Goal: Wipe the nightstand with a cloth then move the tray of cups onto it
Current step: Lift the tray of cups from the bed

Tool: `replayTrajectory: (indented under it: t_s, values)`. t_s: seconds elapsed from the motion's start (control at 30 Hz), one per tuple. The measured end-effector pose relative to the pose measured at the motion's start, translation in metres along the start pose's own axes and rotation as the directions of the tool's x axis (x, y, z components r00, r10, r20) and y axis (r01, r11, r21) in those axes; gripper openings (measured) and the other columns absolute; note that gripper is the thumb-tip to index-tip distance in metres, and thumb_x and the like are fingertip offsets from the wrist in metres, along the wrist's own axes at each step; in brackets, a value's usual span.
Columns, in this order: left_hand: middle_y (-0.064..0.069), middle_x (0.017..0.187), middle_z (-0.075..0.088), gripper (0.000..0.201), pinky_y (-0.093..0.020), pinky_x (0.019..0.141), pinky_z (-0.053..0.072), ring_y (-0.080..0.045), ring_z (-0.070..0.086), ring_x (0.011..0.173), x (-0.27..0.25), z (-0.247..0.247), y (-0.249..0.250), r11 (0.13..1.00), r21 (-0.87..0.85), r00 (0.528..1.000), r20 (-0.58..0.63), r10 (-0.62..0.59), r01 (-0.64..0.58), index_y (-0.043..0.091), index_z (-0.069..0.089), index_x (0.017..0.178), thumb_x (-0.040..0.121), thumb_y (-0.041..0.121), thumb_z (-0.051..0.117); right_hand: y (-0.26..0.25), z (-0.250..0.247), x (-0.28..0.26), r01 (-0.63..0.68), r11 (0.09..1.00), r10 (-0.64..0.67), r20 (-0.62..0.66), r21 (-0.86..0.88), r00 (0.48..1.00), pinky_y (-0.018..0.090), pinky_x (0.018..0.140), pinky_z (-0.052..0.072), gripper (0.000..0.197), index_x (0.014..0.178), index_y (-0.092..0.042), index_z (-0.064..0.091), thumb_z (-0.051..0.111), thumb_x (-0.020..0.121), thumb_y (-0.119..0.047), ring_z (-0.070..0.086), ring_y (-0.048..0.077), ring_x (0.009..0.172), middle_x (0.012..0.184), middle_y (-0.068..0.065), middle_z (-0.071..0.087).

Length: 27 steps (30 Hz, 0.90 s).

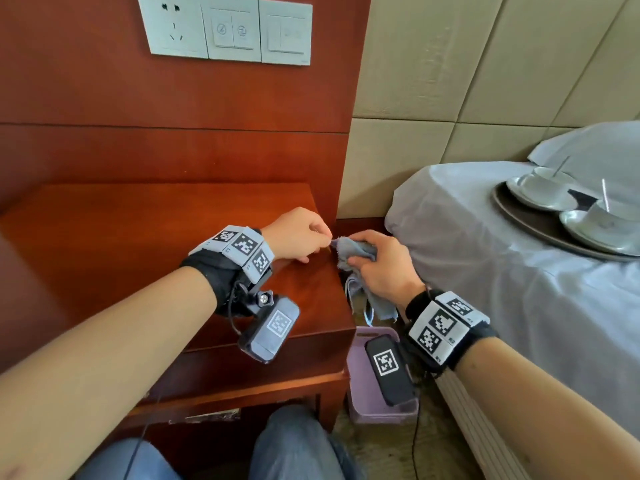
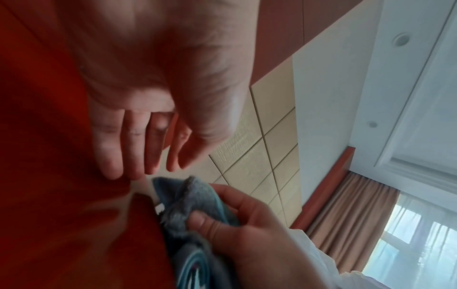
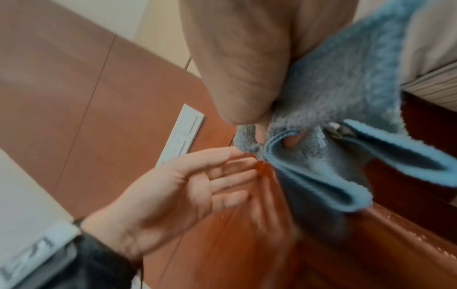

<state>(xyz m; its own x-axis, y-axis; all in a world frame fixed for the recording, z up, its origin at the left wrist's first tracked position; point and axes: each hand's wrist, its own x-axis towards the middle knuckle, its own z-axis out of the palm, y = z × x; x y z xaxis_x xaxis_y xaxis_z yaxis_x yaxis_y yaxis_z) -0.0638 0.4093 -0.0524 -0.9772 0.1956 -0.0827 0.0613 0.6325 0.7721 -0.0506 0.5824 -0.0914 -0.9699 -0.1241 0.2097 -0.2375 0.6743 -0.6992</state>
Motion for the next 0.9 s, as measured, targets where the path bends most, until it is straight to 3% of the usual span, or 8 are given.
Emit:
replayTrajectory:
  t_s: [0.23, 0.4, 0.5, 0.6, 0.7, 0.77, 0.83, 0.9]
  values:
    - [0.002, 0.121, 0.055, 0.055, -0.040, 0.081, 0.057, -0.019, 0.057, 0.111, 0.032, 0.041, 0.064, 0.995, -0.100, 0.996, 0.093, -0.007, 0.017, 0.021, 0.052, 0.128, 0.088, 0.059, 0.049, 0.016, -0.074, 0.010, -0.154, 0.860, 0.270, -0.178, 0.487, 0.946, 0.042, 0.083, 0.058, 0.029, 0.109, -0.020, 0.059, 0.071, 0.082, -0.018, 0.070, 0.022, 0.091, 0.104, 0.006, 0.069]
    - [0.000, 0.108, 0.067, 0.054, -0.025, 0.058, 0.055, -0.010, 0.070, 0.085, 0.055, 0.068, 0.128, 0.910, -0.405, 0.966, 0.258, 0.023, 0.087, 0.027, 0.057, 0.116, 0.084, 0.069, 0.047, 0.018, -0.121, 0.012, -0.085, 0.562, 0.372, -0.159, 0.823, 0.914, 0.031, 0.067, 0.059, 0.028, 0.119, -0.003, 0.053, 0.058, 0.092, -0.005, 0.068, 0.021, 0.079, 0.095, 0.014, 0.067]
    - [-0.008, 0.113, 0.066, 0.081, -0.051, 0.067, 0.058, -0.028, 0.071, 0.085, 0.080, 0.084, 0.150, 0.801, -0.557, 0.900, 0.432, 0.053, 0.220, 0.032, 0.049, 0.128, 0.062, 0.077, 0.064, 0.027, -0.144, 0.013, -0.097, 0.548, 0.389, -0.150, 0.831, 0.909, 0.034, 0.071, 0.059, 0.030, 0.123, -0.002, 0.052, 0.056, 0.093, -0.006, 0.068, 0.023, 0.085, 0.102, 0.015, 0.067]
    - [-0.014, 0.113, 0.068, 0.081, -0.053, 0.077, 0.056, -0.035, 0.070, 0.095, 0.101, 0.102, 0.172, 0.768, -0.573, 0.876, 0.481, 0.033, 0.286, 0.023, 0.057, 0.123, 0.058, 0.070, 0.073, 0.034, -0.163, 0.013, -0.203, 0.572, 0.391, -0.046, 0.795, 0.919, 0.041, 0.081, 0.056, 0.035, 0.126, -0.003, 0.052, 0.056, 0.091, -0.004, 0.067, 0.027, 0.093, 0.110, 0.017, 0.066]
    - [-0.017, 0.099, 0.071, 0.048, -0.049, 0.084, 0.054, -0.033, 0.069, 0.093, 0.121, 0.123, 0.186, 0.812, -0.547, 0.935, 0.356, 0.007, 0.202, 0.012, 0.068, 0.105, 0.070, 0.045, 0.074, 0.042, -0.173, 0.015, -0.284, 0.523, 0.427, 0.041, 0.804, 0.903, 0.042, 0.085, 0.051, 0.038, 0.124, -0.002, 0.050, 0.051, 0.086, 0.003, 0.063, 0.031, 0.096, 0.115, 0.023, 0.063]
    - [-0.015, 0.081, 0.068, 0.023, -0.035, 0.074, 0.053, -0.028, 0.066, 0.079, 0.132, 0.134, 0.190, 0.832, -0.533, 0.962, 0.274, -0.002, 0.153, 0.004, 0.068, 0.081, 0.073, 0.025, 0.071, 0.048, -0.176, 0.016, -0.362, 0.564, 0.462, 0.079, 0.742, 0.883, 0.040, 0.082, 0.048, 0.025, 0.107, -0.004, 0.057, 0.051, 0.084, -0.012, 0.060, 0.028, 0.089, 0.104, 0.020, 0.062]
    - [-0.009, 0.069, 0.060, 0.015, -0.028, 0.063, 0.045, -0.022, 0.057, 0.068, 0.139, 0.142, 0.189, 0.876, -0.474, 0.983, 0.186, -0.005, 0.094, 0.009, 0.059, 0.065, 0.077, 0.014, 0.066, 0.063, -0.183, 0.018, -0.459, 0.565, 0.586, 0.058, 0.686, 0.808, 0.042, 0.084, 0.041, 0.029, 0.101, -0.011, 0.058, 0.054, 0.080, -0.031, 0.056, 0.031, 0.092, 0.101, 0.006, 0.053]
    - [-0.007, 0.068, 0.052, 0.021, -0.029, 0.062, 0.040, -0.020, 0.050, 0.067, 0.149, 0.151, 0.184, 0.920, -0.391, 0.997, 0.080, 0.014, 0.018, 0.016, 0.049, 0.061, 0.073, 0.012, 0.066, 0.087, -0.193, 0.017, -0.467, 0.414, 0.720, 0.033, 0.782, 0.693, 0.053, 0.096, 0.039, 0.039, 0.115, -0.006, 0.055, 0.054, 0.086, -0.033, 0.055, 0.036, 0.115, 0.137, 0.031, 0.042]
